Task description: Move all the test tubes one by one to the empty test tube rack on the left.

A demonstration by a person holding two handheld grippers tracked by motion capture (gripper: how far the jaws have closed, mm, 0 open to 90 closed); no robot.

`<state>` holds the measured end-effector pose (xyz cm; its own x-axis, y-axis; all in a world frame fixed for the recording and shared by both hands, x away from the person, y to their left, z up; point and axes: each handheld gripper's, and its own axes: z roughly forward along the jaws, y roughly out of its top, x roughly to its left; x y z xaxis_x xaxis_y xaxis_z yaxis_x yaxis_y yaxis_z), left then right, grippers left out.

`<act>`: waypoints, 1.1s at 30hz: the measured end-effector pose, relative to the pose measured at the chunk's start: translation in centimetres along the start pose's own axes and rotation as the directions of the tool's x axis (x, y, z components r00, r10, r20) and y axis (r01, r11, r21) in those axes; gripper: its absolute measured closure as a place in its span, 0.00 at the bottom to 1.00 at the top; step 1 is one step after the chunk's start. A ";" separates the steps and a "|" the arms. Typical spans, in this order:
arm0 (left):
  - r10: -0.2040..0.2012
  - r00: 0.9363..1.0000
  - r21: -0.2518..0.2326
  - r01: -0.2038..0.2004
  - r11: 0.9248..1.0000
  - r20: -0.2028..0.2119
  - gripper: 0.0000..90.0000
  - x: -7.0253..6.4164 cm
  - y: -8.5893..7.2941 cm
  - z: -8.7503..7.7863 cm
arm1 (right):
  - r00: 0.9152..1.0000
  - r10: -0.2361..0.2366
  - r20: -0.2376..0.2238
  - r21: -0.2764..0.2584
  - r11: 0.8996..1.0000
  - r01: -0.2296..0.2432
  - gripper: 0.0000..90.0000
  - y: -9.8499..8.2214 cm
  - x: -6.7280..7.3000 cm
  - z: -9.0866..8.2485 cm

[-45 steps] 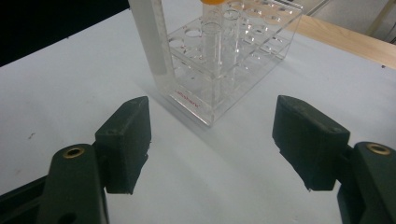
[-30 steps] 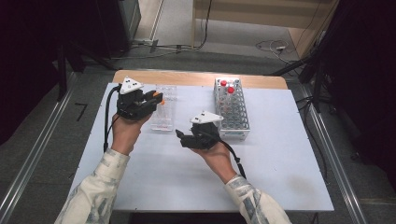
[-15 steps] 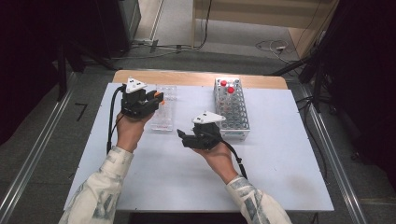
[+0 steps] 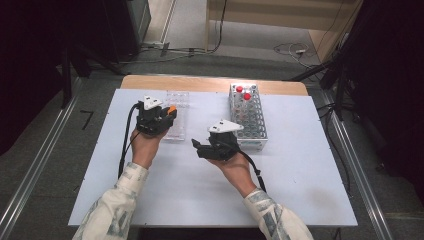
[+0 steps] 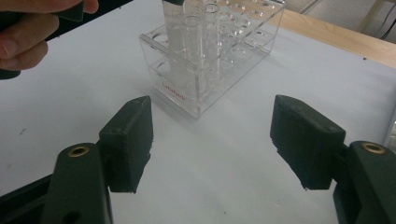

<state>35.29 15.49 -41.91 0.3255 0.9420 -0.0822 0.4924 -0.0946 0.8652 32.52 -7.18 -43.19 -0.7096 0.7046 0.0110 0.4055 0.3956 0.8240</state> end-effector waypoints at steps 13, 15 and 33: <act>-0.027 0.999 -0.007 0.027 1.000 0.039 0.39 -0.7 -0.2 -1.0 | 0.999 0.009 0.035 -0.028 1.000 -0.008 0.32 0.5 -1.5 -1.2; -0.018 0.999 -0.015 0.019 1.000 0.046 0.35 -1.2 -0.2 -1.3 | 0.999 0.015 0.048 -0.039 0.999 -0.013 0.32 0.8 -2.2 -1.8; -0.003 0.997 -0.047 0.006 0.999 0.072 0.33 -2.3 0.1 -2.3 | 0.973 0.089 0.213 -0.089 0.993 -0.071 0.37 1.1 -12.2 -3.5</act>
<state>32.76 14.06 -40.54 0.3814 0.9165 -0.1203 0.4562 -0.0734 0.8868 39.57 -17.39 -40.43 -0.5318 0.8461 -0.0365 0.4023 0.2903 0.8683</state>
